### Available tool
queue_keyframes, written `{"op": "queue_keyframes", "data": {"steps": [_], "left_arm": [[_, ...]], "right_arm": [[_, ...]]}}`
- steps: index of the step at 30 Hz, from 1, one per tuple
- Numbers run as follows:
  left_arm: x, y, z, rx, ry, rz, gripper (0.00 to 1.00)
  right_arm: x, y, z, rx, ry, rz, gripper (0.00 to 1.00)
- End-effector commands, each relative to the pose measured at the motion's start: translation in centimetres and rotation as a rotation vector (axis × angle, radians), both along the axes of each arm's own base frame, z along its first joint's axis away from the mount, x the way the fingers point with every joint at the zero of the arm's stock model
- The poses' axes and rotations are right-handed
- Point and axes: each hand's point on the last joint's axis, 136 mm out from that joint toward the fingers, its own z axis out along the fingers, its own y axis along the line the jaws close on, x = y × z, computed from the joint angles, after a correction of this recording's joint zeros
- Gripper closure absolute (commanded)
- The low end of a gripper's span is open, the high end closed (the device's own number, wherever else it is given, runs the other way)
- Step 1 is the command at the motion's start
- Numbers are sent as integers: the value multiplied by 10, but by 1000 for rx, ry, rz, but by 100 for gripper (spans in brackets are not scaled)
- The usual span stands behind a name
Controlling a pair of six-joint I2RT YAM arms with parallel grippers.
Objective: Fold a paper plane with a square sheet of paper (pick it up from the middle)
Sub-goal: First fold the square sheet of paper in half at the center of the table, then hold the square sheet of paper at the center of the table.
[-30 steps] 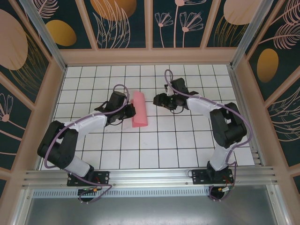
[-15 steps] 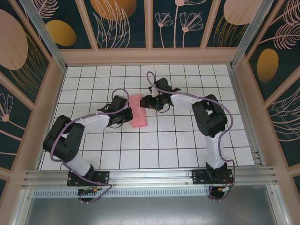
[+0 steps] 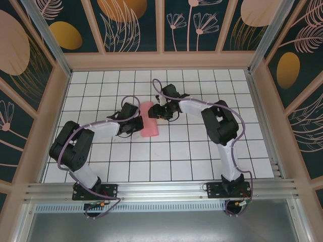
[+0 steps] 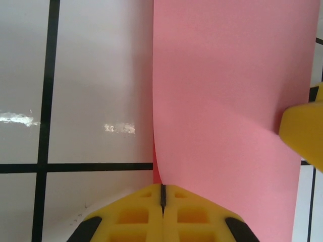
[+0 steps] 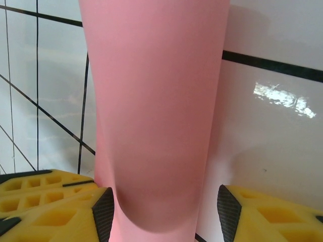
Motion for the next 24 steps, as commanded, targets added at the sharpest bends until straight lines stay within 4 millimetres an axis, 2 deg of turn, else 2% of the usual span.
{"op": "queue_keyframes", "data": {"steps": [1, 4, 8, 14, 19, 24], "left_arm": [[8, -2, 2, -9, -3, 9, 100], [10, -2, 3, -12, -4, 15, 100], [11, -1, 5, -13, -5, 17, 99], [23, 16, 30, -42, -65, 32, 78], [39, 36, 50, -82, -123, 61, 70], [49, 34, 56, -130, -169, 72, 64]], "right_arm": [[-9, 7, -7, -4, 27, 55, 41], [-11, 7, -11, -10, 31, 61, 42], [-9, 4, -17, -39, 36, 49, 50], [-7, -9, -39, -133, 49, 12, 60], [-10, -15, -50, -164, 55, 24, 62], [-12, -19, -55, -180, 58, 40, 62]]}}
